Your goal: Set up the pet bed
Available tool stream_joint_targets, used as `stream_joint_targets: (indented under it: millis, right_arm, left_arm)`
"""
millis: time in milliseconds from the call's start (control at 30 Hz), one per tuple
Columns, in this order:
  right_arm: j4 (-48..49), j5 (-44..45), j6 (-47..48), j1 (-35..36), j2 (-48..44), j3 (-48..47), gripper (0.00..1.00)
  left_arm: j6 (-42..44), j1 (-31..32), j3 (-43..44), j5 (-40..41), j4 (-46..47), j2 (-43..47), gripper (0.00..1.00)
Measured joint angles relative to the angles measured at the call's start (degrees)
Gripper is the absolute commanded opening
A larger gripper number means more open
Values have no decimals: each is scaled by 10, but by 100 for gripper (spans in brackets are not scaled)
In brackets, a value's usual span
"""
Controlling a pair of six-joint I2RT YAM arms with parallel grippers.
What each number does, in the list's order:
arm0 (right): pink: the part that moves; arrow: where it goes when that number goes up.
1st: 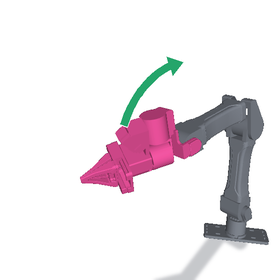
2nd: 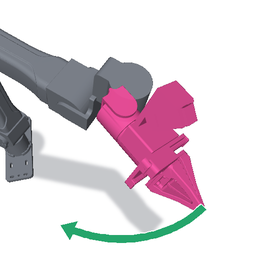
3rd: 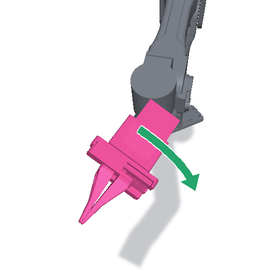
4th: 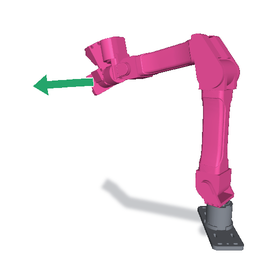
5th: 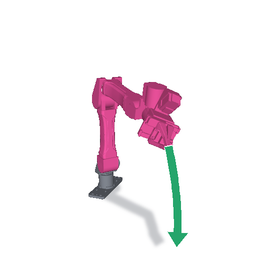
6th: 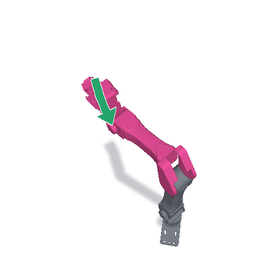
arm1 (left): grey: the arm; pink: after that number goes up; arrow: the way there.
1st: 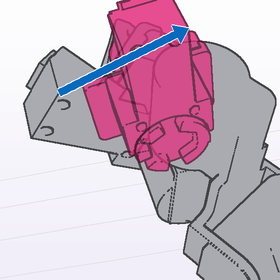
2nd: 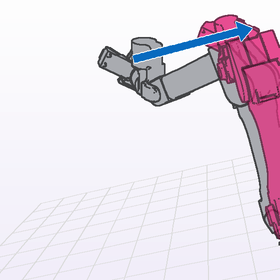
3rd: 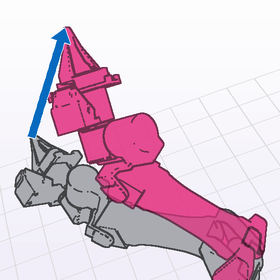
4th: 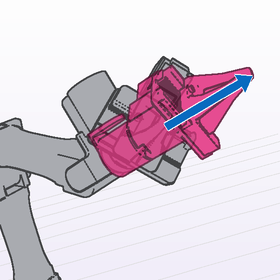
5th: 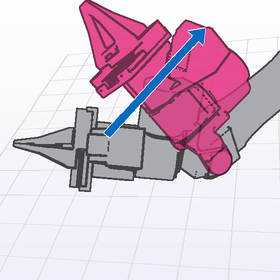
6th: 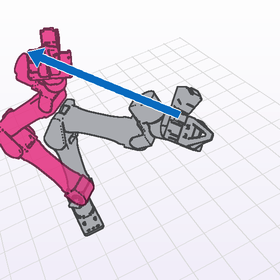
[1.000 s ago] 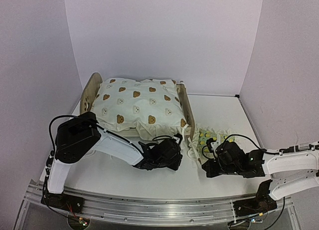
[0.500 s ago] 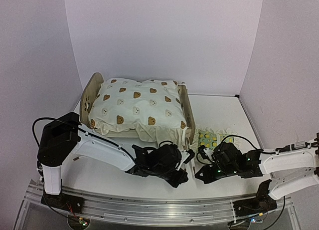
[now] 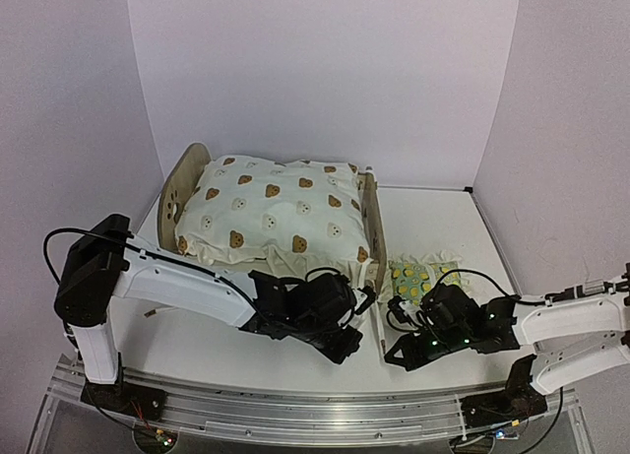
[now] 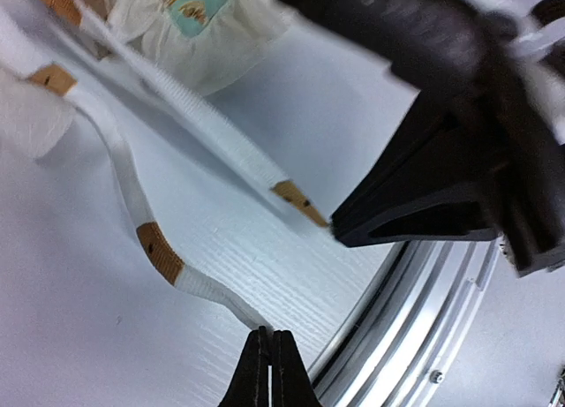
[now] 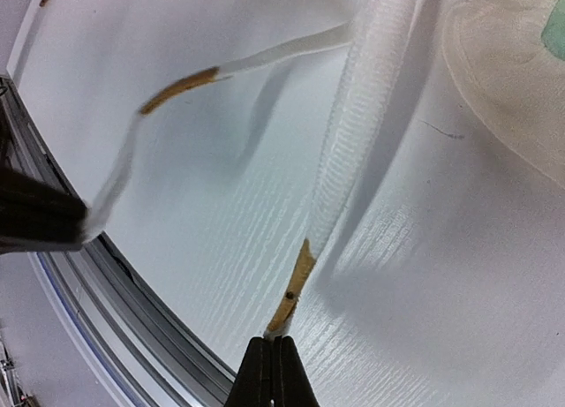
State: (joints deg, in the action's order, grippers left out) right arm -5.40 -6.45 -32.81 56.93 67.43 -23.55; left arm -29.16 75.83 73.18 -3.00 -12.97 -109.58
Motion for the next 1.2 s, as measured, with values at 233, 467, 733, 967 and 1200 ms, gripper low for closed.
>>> stream_joint_targets:
  millis: [233, 467, 733, 967, 1200]
  right_arm:
    - [14, 27, 3, 2, 18, 9, 27]
    - [6, 105, -2, 4, -71, 44, 44]
    - [-1, 192, -6, 4, -184, 76, 46]
    - [-13, 234, -12, 4, -197, 86, 47]
    - [-15, 245, -20, 4, -167, 86, 48]
  left_arm:
    - [18, 0, 106, -31, -16, -21, 0]
    - [22, 0, 131, -28, -54, -42, 0]
    - [26, -2, 156, -28, -71, -77, 0]
    - [26, -21, 186, -50, -76, -129, 1]
    - [25, -29, 197, -82, -80, -153, 3]
